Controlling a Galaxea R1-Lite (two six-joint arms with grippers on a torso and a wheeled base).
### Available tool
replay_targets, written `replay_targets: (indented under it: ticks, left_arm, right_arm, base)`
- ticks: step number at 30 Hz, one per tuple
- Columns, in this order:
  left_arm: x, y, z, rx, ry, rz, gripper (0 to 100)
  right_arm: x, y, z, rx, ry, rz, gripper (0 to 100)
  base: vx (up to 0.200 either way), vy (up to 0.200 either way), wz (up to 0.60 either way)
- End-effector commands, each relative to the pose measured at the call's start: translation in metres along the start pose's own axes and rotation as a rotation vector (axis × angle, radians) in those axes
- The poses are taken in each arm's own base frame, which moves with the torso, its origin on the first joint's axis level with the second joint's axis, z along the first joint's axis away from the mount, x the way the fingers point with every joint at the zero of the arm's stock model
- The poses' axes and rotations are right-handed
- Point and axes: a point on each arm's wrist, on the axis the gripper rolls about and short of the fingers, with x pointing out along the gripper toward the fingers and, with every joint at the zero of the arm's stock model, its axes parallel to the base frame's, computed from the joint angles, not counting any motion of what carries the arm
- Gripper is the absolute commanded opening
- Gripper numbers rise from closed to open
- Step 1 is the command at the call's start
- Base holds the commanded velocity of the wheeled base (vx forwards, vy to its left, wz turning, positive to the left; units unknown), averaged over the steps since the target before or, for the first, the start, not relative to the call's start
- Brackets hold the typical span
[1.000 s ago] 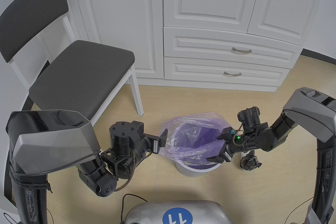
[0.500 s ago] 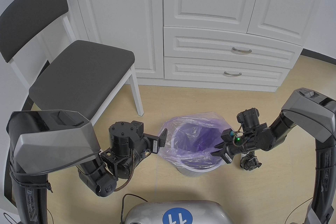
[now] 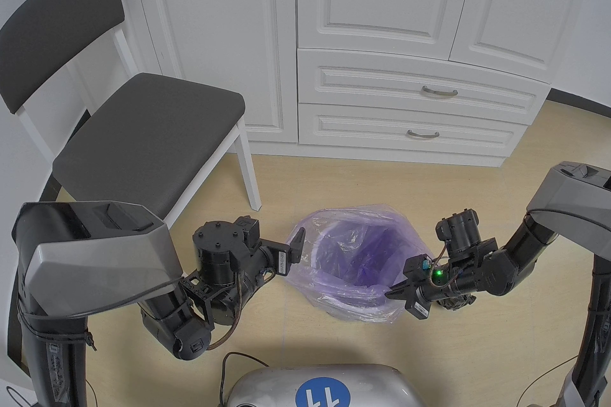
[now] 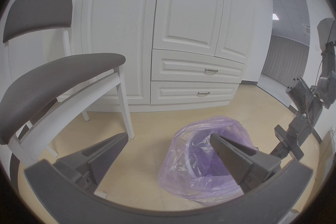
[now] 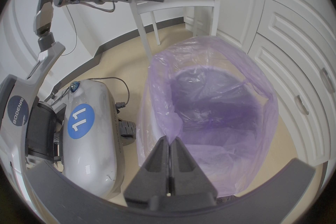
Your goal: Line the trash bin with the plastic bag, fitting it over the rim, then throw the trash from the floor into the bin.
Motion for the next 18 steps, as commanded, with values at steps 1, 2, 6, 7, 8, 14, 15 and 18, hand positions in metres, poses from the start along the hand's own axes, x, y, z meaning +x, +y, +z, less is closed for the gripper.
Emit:
replay_targets:
  ticks: [1,2,6,7,8,14,15,18]
  left_arm:
    - [-0.003,0.001,-0.008,0.001,0.009,-0.003,100]
    - [-0.003,0.001,-0.010,-0.001,0.003,-0.003,100]
    - [-0.003,0.001,-0.021,0.002,0.010,-0.003,100]
    - [-0.003,-0.001,-0.024,0.004,0.021,-0.008,100]
    - [-0.003,-0.001,-0.024,0.004,0.021,-0.008,100]
    - [-0.003,-0.003,-0.027,0.001,0.027,-0.016,100]
    - [-0.003,-0.003,-0.028,0.002,0.028,-0.019,100]
    - [-0.002,-0.003,-0.030,0.002,0.035,-0.020,100]
  right_arm:
    - [-0.002,0.021,0.000,-0.030,-0.003,0.027,0]
    - [-0.003,0.027,-0.001,-0.037,-0.001,0.032,0]
    - [0.000,0.040,-0.002,-0.065,-0.002,0.027,0]
    - [0.004,0.048,-0.005,-0.077,0.008,0.032,0]
    - [0.005,0.048,-0.005,-0.075,0.010,0.031,0]
    - [0.034,0.064,-0.023,-0.084,0.098,0.048,0]
    - [0.039,0.065,-0.026,-0.088,0.103,0.038,0]
    - [0.051,0.070,-0.031,-0.097,0.098,0.025,0]
  base:
    - [0.000,0.000,0.00]
    - [0.000,0.000,0.00]
    - [0.000,0.000,0.00]
    - [0.000,0.000,0.00]
    - [0.000,0.000,0.00]
    - [0.000,0.000,0.00]
    - [0.000,0.000,0.00]
    - [0.000,0.000,0.00]
